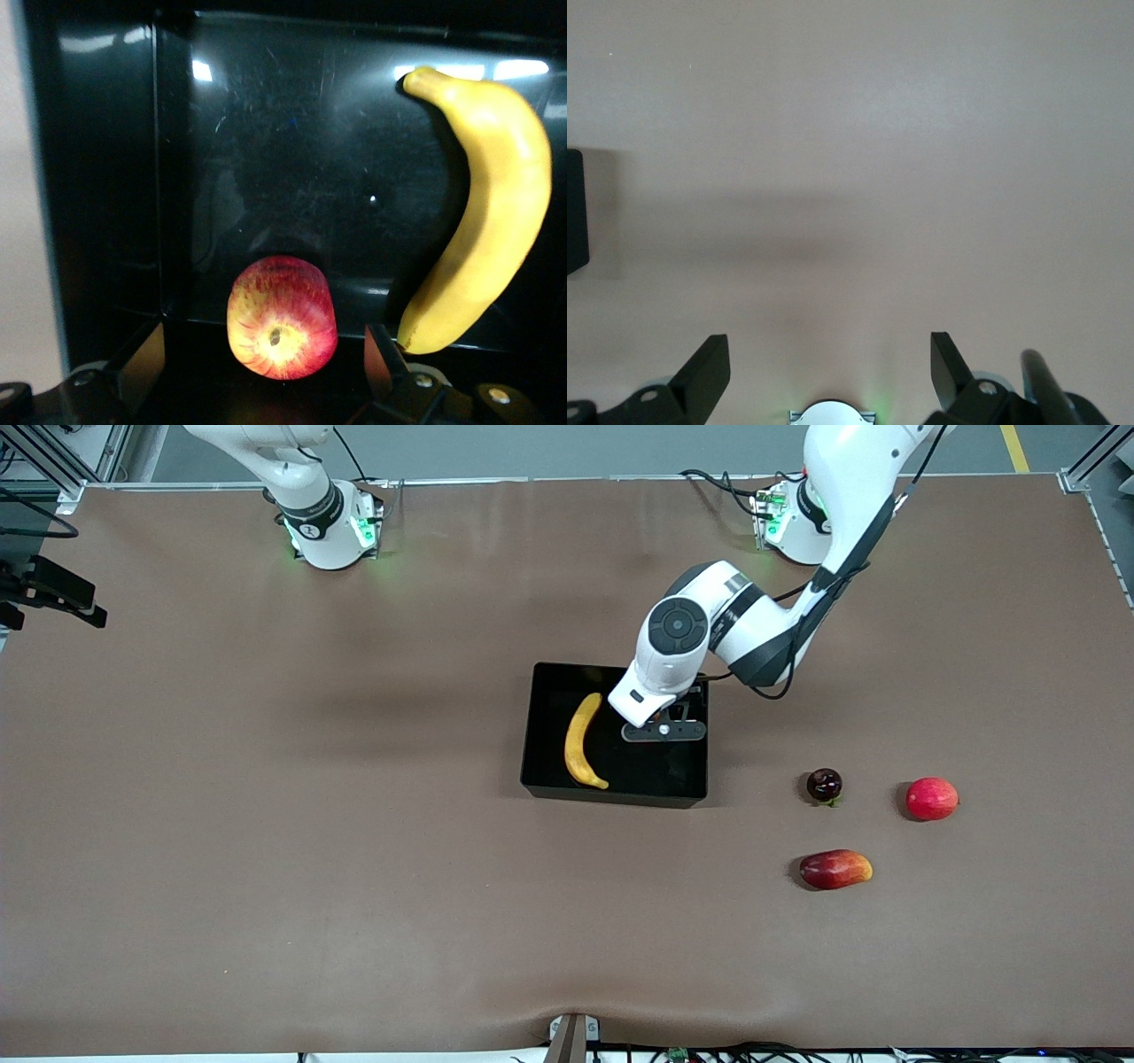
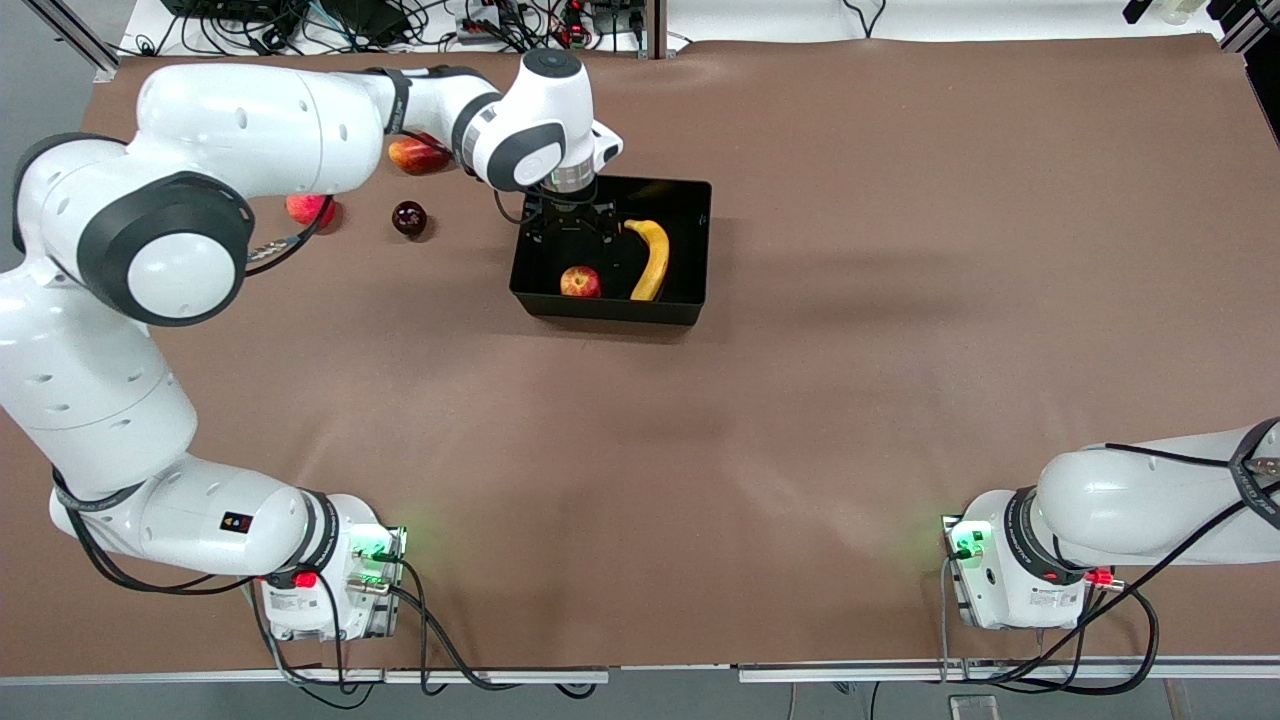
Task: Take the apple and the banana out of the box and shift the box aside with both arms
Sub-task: 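Grasp the red-yellow apple with the left gripper and lift it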
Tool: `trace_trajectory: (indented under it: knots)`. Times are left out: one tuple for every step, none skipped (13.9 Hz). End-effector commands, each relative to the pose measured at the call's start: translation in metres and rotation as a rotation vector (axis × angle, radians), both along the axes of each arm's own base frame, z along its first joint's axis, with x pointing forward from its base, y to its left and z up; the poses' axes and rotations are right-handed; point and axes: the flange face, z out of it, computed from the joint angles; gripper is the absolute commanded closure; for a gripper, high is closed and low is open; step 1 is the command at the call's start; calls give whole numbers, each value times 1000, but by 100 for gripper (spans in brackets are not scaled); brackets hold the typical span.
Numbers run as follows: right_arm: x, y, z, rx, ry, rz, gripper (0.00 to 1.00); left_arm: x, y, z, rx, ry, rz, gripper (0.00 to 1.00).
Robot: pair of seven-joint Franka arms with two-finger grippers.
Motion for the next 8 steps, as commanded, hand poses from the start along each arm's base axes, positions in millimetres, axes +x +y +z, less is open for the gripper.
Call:
trace_trajectory:
  knots:
    - [-1, -3, 1, -5, 3, 0, 0, -5, -5, -16, 12, 7, 3, 0]
    - [-1, -3, 1, -5, 3, 0, 0, -5, -5, -24, 4, 12, 7, 0]
    - [-1, -3, 1, -5, 3, 0, 0, -5, -6, -31, -3, 17, 7, 0]
    - [-1, -2, 2, -5, 2, 5, 0, -7, -7, -38, -1, 30, 4, 0]
    - [-1, -1, 1, -5, 3, 6, 0, -7, -6, -44, 1, 41, 7, 0]
    - [-1, 0, 1, -5, 3, 8, 0, -9, -6, -51, 4, 53, 5, 0]
    - [-1, -1, 2, -5, 2, 6, 0, -11, -7, -56, 6, 64, 4, 0]
    - [-1, -1, 2, -3, 2, 6, 0, -11, -7, -57, 6, 63, 0, 4]
